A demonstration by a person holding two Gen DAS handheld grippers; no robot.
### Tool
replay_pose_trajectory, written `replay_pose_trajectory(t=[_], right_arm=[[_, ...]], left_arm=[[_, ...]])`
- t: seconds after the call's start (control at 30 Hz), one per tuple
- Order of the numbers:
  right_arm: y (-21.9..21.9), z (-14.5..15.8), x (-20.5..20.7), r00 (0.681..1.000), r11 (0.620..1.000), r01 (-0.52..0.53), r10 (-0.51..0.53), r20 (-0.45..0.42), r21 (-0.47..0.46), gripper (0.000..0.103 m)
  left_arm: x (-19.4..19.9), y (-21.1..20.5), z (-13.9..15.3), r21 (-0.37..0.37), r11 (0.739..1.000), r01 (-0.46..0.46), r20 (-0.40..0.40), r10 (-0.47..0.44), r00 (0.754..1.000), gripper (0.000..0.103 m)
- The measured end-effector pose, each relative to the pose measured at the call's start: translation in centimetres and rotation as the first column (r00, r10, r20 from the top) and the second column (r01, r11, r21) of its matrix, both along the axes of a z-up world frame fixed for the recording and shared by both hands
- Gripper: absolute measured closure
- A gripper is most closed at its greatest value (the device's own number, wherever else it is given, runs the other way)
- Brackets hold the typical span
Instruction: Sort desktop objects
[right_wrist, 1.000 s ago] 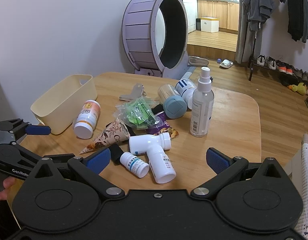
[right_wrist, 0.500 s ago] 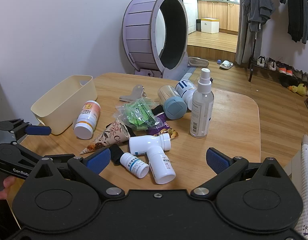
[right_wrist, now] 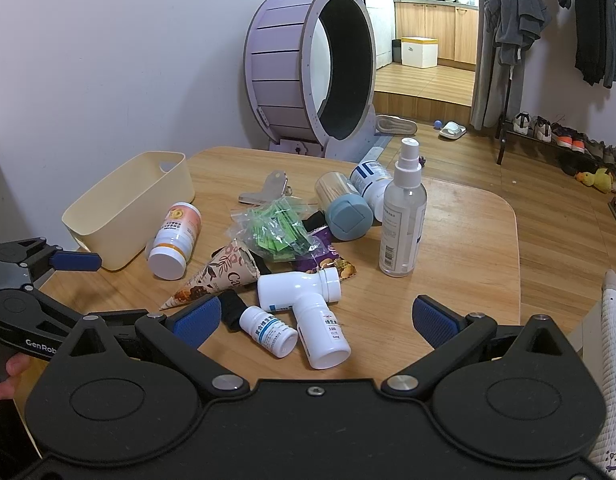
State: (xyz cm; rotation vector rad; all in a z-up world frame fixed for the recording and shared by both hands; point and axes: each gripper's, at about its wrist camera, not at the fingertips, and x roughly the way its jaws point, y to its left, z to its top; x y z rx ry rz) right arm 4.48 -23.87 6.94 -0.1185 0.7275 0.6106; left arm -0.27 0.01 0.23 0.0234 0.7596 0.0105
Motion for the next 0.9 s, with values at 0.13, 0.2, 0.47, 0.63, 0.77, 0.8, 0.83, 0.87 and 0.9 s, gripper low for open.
replay_pose_trajectory(t=[0.13,0.2,0.47,0.63,0.77,0.8,0.83,0.87,0.9], right_arm=[[0.0,0.0,0.0,1.0,1.0,0.001,-0.001,0.002,0.004,0.0],[-0.1,0.1,0.0,1.0,1.0,0.003,-0.003,0.002,0.007,0.0],[0.0,0.1,0.1,1.0,1.0,0.009,-0.009,0.005,0.013,0.0],[-0.4,0.1,0.1,0.999,0.999,0.033,-0.034,0.025,0.039,0.0],[-1.4,0.1,0.8,0.996,0.994,0.064,-0.069,0.052,0.091,0.0],[-1.6,0.1,1.0,0.995,0.992,0.067,-0.074,0.064,0.108,0.0],[-1.9,0.0,1.1,0.994,0.99,0.068,-0.078,0.079,0.123,0.0],[-2.0,0.0,1.2,0.992,0.989,0.065,-0.079,0.102,0.134,0.0],[-2.1,-0.1,1.3,0.988,0.988,0.064,-0.082,0.127,0.141,0.0]], left_arm=[[0.0,0.1,0.0,-0.002,1.0,-0.001,0.001,0.001,1.0,0.0],[0.0,0.1,0.1,0.001,1.0,-0.001,0.002,0.001,1.0,0.0],[0.0,0.2,0.1,-0.009,1.0,0.007,0.003,-0.007,1.0,0.0],[-0.2,0.2,0.3,-0.002,1.0,0.017,0.034,-0.017,0.999,0.0],[-0.9,0.3,0.6,0.016,0.999,0.036,0.117,-0.038,0.992,0.0],[-1.1,0.4,0.8,0.019,0.999,0.047,0.141,-0.049,0.989,0.0],[-1.3,0.4,0.9,0.02,0.998,0.06,0.167,-0.062,0.984,0.0],[-1.5,0.5,1.0,0.021,0.997,0.068,0.189,-0.071,0.979,0.0],[-1.6,0.5,1.2,0.022,0.997,0.074,0.209,-0.077,0.975,0.0]])
